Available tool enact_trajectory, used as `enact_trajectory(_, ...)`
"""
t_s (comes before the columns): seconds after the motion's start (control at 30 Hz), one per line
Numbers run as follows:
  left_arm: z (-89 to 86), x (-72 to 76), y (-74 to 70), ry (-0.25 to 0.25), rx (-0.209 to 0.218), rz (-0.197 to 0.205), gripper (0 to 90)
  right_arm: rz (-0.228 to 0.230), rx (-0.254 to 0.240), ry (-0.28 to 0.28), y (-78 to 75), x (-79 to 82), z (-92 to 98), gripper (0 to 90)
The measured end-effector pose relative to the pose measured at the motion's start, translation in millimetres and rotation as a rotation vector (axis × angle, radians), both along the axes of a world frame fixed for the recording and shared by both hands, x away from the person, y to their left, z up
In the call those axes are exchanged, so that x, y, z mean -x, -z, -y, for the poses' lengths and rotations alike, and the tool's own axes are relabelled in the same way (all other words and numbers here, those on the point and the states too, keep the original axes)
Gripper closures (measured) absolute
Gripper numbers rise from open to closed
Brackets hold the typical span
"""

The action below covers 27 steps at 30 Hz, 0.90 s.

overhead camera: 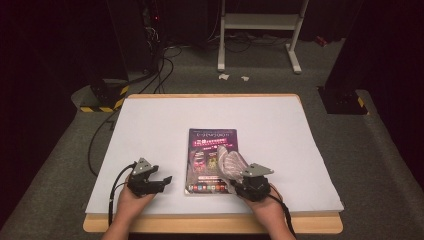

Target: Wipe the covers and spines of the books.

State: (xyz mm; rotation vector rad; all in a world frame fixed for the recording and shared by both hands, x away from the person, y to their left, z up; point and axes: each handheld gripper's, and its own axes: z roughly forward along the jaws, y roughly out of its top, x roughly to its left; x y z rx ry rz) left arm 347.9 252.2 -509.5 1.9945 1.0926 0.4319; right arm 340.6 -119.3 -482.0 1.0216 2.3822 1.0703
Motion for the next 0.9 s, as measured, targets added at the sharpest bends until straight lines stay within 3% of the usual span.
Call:
enact_trajectory(0.03, -0.7, -0.5, -0.2, -0.002, 0.008, -0.001, 27.1, -0.014, 0.023, -0.016, 6.6, -0.7, -8.5, 62.9)
enact_trajectory(0.13, -0.9, -0.4, -0.1, 0.0, 0.012, 0.0, 27.1, -0.014, 0.033, -0.035, 6.9, -1.1, -19.4, 62.9)
enact_trajectory(0.17, -0.9, 0.2, -0.2, 0.002, 0.01, 0.004, 27.1, -0.018, 0.047, -0.069, 5.9, -2.3, -34.1, 62.9)
enact_trajectory(0.2, -0.9, 0.2, -0.2, 0.002, 0.01, 0.004, 27.1, -0.018, 0.047, -0.069, 5.9, -2.3, -34.1, 62.9)
enact_trajectory(0.27, -1.0, 0.2, -0.2, 0.001, 0.014, 0.004, 27.1, -0.016, 0.06, -0.105, 6.0, -1.9, -51.7, 62.8)
enact_trajectory(0.43, -2.7, 0.9, -0.4, -0.009, 0.032, 0.006, 27.0, -0.019, 0.063, -0.203, 7.3, 3.1, -96.8, 62.7)
enact_trajectory(0.57, -2.8, 0.7, -0.4, -0.009, 0.031, 0.004, 27.0, -0.015, 0.064, -0.233, 8.5, 6.2, -114.1, 62.7)
enact_trajectory(0.73, -3.3, 0.5, -0.7, -0.017, 0.025, 0.005, 27.4, -0.032, 0.055, -0.188, 6.9, 2.0, -95.1, 62.5)
enact_trajectory(0.9, -6.7, 0.2, -3.3, -0.028, 0.035, -0.015, 27.6, -0.037, 0.05, -0.032, 5.6, 0.1, -30.2, 62.5)
